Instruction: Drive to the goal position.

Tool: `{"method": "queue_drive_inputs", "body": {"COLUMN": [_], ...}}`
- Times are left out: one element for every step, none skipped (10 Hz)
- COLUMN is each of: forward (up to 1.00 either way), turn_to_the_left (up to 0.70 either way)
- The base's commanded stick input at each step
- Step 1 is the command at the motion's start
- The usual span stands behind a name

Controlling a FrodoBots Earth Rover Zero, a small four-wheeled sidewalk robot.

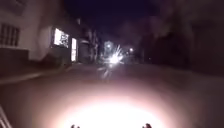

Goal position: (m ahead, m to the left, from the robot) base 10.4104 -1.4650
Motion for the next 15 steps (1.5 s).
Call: {"method": "queue_drive_inputs", "body": {"forward": [0.85,0.85,0.85,0.85,0.85,0.85,0.85,0.85,0.85,0.85,0.85,0.85,0.85,0.85,0.85], "turn_to_the_left": [0.34,0.0,0.0,0.0,0.0,0.0,0.0,0.0,0.0,0.0,0.0,0.0,0.0,0.0,0.0]}}
